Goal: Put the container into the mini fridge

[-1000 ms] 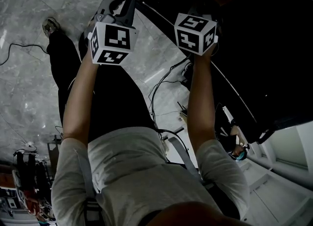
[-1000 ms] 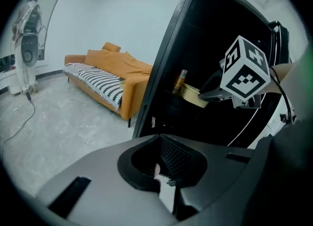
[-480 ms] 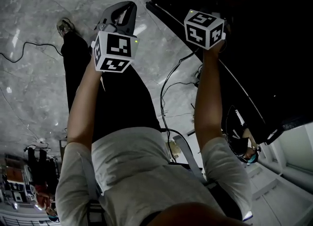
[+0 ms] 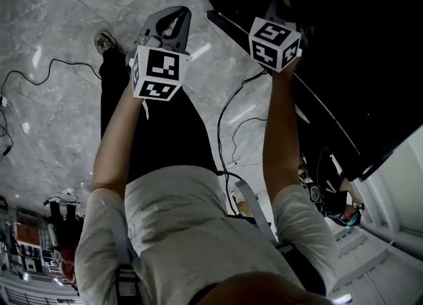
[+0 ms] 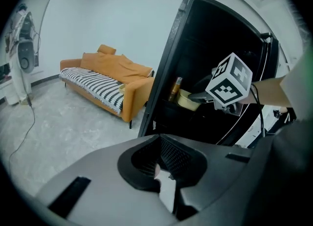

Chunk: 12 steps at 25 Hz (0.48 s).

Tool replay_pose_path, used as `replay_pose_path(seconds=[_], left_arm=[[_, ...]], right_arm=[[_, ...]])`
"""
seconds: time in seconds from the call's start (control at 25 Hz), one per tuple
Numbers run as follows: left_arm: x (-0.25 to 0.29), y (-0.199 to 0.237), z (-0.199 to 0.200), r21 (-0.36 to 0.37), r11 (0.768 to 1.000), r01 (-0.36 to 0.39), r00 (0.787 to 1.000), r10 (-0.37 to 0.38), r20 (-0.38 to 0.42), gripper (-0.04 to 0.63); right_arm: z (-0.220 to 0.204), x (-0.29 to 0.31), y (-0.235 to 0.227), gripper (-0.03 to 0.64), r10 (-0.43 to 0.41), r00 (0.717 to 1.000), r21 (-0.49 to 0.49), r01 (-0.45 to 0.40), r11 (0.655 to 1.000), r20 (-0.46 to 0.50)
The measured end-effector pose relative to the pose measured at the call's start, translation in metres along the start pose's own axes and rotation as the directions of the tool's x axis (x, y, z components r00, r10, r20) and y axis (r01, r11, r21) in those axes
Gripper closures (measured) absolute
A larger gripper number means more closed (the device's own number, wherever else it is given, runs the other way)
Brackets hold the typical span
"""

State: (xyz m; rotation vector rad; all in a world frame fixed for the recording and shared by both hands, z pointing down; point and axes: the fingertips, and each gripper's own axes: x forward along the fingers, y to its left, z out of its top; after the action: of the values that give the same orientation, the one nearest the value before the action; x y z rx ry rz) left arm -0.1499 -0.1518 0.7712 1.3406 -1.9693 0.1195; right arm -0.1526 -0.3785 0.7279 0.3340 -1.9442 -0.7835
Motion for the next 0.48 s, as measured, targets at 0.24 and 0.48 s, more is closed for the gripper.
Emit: replay_pose_path(seconds=[0.24, 0.48], left_arm=[[-0.038, -0.024, 0.07, 0.035, 0.998, 0.045, 0.999, -0.046, 0.009, 0.583], [-0.063, -0.028, 0.089, 0.072, 0.992, 0.1, 0.995, -0.101, 0.008, 0.583]], right_arm=[[0.028, -0.074, -0.027, 0.456, -0.026, 0.992, 0.11, 0.013, 0.994, 0.123], [0.071, -0.137, -0.004, 0.478, -0.026, 0.969, 0.273, -0.044, 0.961, 0.247]])
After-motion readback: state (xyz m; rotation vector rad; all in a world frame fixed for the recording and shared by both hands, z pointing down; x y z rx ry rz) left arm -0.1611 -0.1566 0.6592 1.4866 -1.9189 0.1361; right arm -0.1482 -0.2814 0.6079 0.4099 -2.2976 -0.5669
